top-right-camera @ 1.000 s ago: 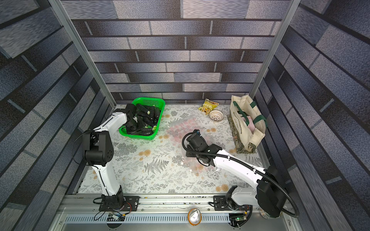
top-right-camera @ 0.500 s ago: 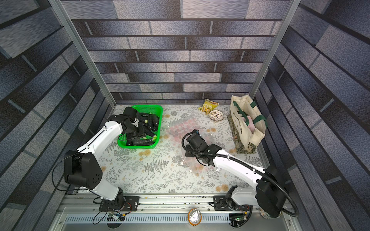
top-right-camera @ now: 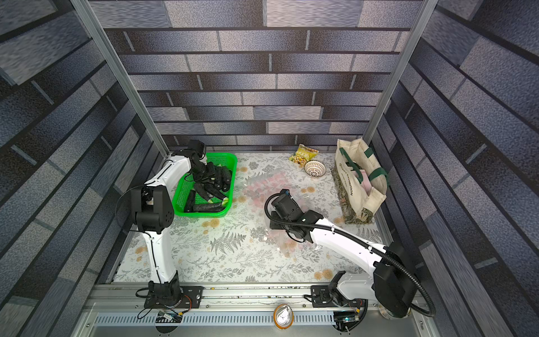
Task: Place the eggplant in a zip-top bag and seal the zipper
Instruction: Pick up the eggplant from the basket.
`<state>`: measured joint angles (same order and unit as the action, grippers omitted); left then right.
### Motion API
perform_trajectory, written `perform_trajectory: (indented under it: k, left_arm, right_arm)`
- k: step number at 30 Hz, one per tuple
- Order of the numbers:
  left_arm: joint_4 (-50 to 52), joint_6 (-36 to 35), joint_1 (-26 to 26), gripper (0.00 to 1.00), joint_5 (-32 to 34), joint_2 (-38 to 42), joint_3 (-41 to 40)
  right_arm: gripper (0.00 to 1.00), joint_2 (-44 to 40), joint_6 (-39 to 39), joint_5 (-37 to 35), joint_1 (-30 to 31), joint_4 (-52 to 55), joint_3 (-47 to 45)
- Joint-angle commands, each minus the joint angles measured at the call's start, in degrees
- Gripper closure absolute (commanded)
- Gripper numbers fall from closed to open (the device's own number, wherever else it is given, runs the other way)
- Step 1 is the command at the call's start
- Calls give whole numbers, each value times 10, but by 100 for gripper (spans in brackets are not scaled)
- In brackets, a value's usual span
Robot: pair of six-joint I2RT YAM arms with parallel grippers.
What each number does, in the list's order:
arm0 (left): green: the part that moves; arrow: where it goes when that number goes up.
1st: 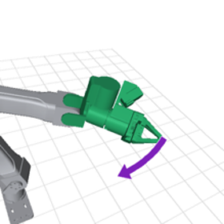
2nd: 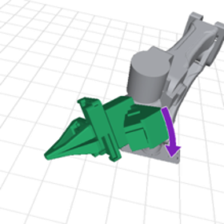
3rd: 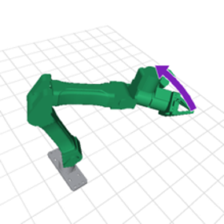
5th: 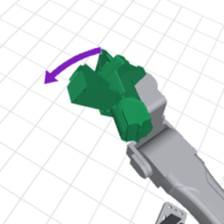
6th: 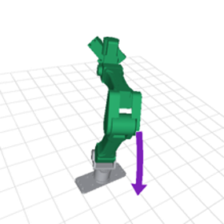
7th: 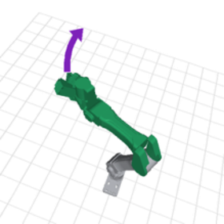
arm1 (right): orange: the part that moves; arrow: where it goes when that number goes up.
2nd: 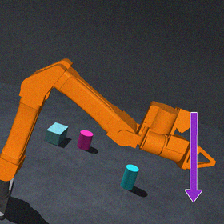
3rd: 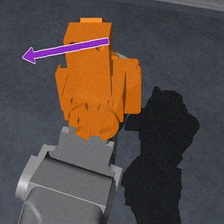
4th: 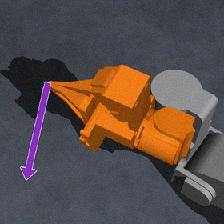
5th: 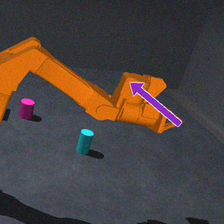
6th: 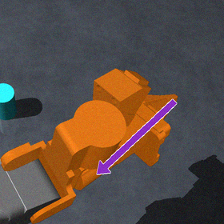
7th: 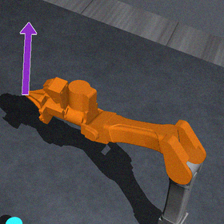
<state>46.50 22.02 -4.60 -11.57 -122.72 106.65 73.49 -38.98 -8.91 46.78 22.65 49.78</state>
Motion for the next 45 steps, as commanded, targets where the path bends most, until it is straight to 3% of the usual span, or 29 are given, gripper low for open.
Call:
perform_trajectory:
  k: [1,4,16,21,26,29,33,39,42,45]
  left_arm:
    - [10,-26,-3,47,-20,-13,45]
    - [18,-24,-4,41,-29,-41,72]
    - [59,-36,-15,42,-7,-120,148]
    - [65,-36,-15,57,14,-111,152]
    - [63,-38,-22,66,42,-39,125]
    - [47,-30,-32,68,56,44,74]
    - [-38,-1,-57,69,56,203,-72]
    - [-272,111,-148,71,34,417,-345]
    - [-400,179,-216,72,52,468,-435]
    - [-494,214,-281,72,67,468,-471]
  right_arm:
    - [100,-13,-1,-8,-2,10,8]
    - [100,-12,-5,-9,-2,7,3]
    - [100,-8,-4,-11,-2,5,1]
    - [100,-8,-4,-13,-2,2,-1]
    - [100,-3,-5,-9,-3,-1,5]
    - [100,-3,-9,0,-4,-6,8]
    - [100,-5,-23,19,-13,-26,1]
    - [100,1,-41,70,-24,-58,-3]
    - [100,6,-49,82,-24,-62,-2]
    - [100,9,-53,88,-25,-66,-1]
